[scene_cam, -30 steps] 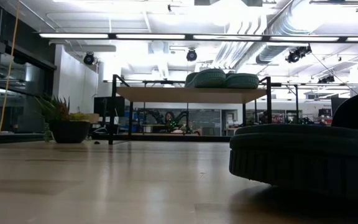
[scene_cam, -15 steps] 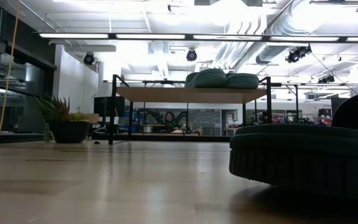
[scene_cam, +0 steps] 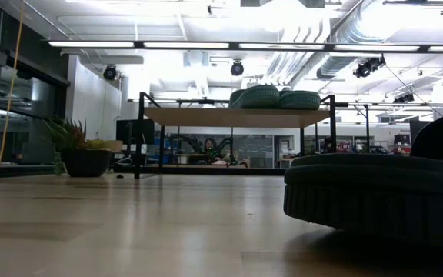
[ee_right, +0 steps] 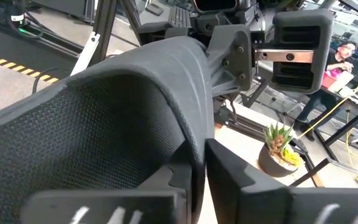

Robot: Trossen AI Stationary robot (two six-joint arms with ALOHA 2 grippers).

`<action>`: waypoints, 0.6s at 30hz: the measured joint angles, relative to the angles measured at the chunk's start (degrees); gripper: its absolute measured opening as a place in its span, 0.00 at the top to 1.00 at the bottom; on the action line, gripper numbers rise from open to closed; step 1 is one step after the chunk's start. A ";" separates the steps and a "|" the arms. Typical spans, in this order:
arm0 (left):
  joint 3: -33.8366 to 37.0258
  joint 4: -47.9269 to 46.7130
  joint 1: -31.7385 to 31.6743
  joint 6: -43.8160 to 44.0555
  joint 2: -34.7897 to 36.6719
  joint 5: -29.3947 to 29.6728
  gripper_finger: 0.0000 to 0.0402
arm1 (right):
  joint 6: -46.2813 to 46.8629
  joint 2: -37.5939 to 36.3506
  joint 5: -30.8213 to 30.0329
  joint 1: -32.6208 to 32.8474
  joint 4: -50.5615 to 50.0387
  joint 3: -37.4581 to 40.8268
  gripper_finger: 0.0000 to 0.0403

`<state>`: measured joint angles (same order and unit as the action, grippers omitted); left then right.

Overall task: Pick and place slides into the shelf
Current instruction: Put the top black slide on the shelf

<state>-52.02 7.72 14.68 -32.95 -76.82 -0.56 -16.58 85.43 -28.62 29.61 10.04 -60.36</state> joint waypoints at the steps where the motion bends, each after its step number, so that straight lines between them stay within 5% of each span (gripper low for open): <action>1: -0.01 0.01 0.00 0.00 0.00 0.00 0.86 | 0.00 0.00 0.04 0.00 -0.12 0.00 0.92; 9: -0.01 -0.04 -0.04 0.13 0.00 0.20 0.93 | 0.00 0.00 0.15 0.00 -1.09 0.00 0.83; 18: 0.02 -0.88 -0.07 0.15 0.00 0.43 0.87 | -0.38 -0.02 -5.06 0.09 -3.49 0.00 0.71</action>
<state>-52.01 6.84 14.61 -32.80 -76.82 -0.13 -16.96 85.40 -33.68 29.70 6.56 -60.36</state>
